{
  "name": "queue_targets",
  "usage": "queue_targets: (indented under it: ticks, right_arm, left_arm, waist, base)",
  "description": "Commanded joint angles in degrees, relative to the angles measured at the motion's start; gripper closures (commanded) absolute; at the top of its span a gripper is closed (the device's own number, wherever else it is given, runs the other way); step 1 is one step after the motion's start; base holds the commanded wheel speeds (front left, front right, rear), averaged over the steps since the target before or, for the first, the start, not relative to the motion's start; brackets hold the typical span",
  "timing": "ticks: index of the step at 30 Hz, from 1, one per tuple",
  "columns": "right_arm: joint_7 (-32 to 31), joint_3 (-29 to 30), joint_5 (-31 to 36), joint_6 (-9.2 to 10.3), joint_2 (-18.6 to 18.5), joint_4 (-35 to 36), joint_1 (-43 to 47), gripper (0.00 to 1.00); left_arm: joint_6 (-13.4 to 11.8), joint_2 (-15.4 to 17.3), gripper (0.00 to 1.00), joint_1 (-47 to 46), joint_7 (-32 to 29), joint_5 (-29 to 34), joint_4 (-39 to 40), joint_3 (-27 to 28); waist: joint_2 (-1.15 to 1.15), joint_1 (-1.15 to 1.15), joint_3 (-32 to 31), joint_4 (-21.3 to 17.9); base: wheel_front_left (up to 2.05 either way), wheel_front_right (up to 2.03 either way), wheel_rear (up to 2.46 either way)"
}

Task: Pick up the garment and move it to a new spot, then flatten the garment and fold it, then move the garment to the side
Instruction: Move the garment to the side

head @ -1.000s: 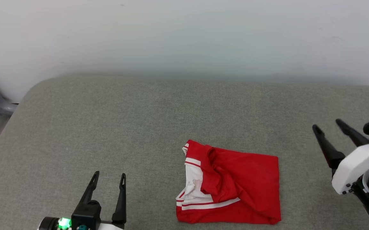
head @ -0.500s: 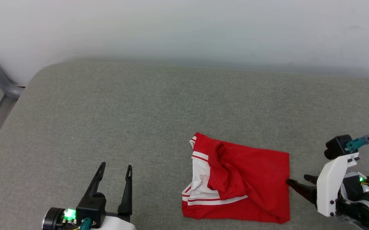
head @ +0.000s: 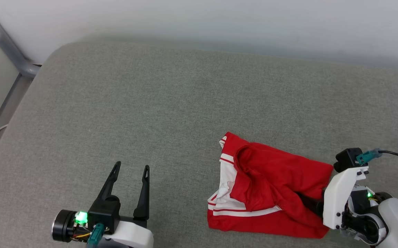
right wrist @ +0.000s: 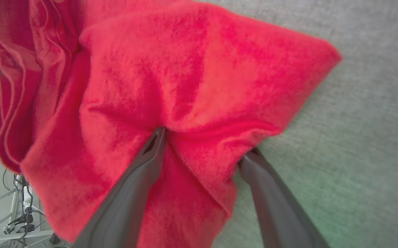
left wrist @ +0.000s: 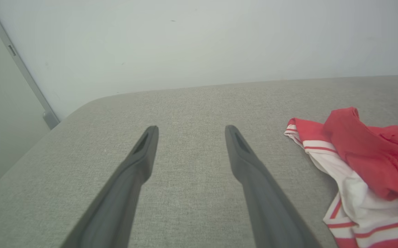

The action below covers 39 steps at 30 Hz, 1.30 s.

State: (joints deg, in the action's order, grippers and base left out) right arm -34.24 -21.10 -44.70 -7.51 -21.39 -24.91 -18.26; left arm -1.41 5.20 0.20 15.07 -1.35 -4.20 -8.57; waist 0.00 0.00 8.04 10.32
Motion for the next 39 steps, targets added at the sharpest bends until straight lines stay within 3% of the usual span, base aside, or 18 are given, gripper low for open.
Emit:
queue_targets:
  ticks: [1, 6, 7, 8, 9, 21, 30, 39]
  right_arm:
    - [-0.09, -2.53, 0.09, 0.05, 0.88, -2.28, 0.45, 0.0]
    - [1.56, -5.03, -1.03, 0.05, 1.1, -3.91, 0.78, 0.0]
    - [2.22, -5.65, -1.19, 0.04, 0.92, -3.83, 0.65, 0.47]
    - [3.11, -6.1, -1.42, 0.04, 0.75, -3.58, 0.47, 0.88]
    - [4.05, -6.36, -1.65, 0.04, 0.4, -3.35, 0.1, 1.0]
    - [15.02, -9.37, -0.67, 0.05, -5.25, 2.31, -6.08, 1.0]
    - [16.77, -11.55, 3.86, 0.06, -13.29, 10.06, -9.42, 1.0]
    - [15.01, -7.12, 5.35, 0.06, -20.43, 14.96, -9.77, 1.0]
  left_arm:
    - [0.25, -0.15, 0.0, -1.06, 0.14, -0.04, -0.21, 0.03]
    - [0.06, -0.38, 0.0, -1.42, 0.13, -0.33, -0.35, 0.21]
    - [0.07, -0.42, 0.0, -1.43, 0.13, -0.26, -0.33, 0.26]
    - [0.06, -0.44, 0.0, -1.39, 0.13, -0.23, -0.33, 0.32]
    - [0.06, -0.47, 0.0, -1.35, 0.13, -0.27, -0.34, 0.4]
    - [-0.19, -0.7, 0.0, 0.11, 0.13, -0.19, -0.22, 0.94]
    - [-0.2, -0.05, 0.0, 0.19, 0.13, -0.52, 1.14, 2.71]
    - [0.08, -0.15, 0.0, -1.91, 0.13, 0.19, 2.74, 2.82]
  waist:
    - [0.0, 0.0, 0.82, 0.84]
    - [0.0, 0.0, 1.1, 1.38]
    - [0.0, 0.0, 1.15, 1.45]
    - [0.0, 0.0, 1.18, 1.47]
    - [0.0, 0.0, 1.19, 1.47]
    - [0.0, 0.0, -0.3, -1.15]
    - [0.0, 0.0, 0.4, -10.14]
    - [0.0, 0.0, 3.51, -17.81]
  base:
    - [0.0, 0.0, 0.0]
    - [0.0, 0.0, 0.0]
    - [0.0, 0.0, 0.0]
    - [0.0, 0.0, 0.0]
    - [0.0, 0.0, 0.0]
    - [0.0, 0.0, 0.0]
    - [0.0, 0.0, 0.0]
    - [0.0, 0.0, 0.0]
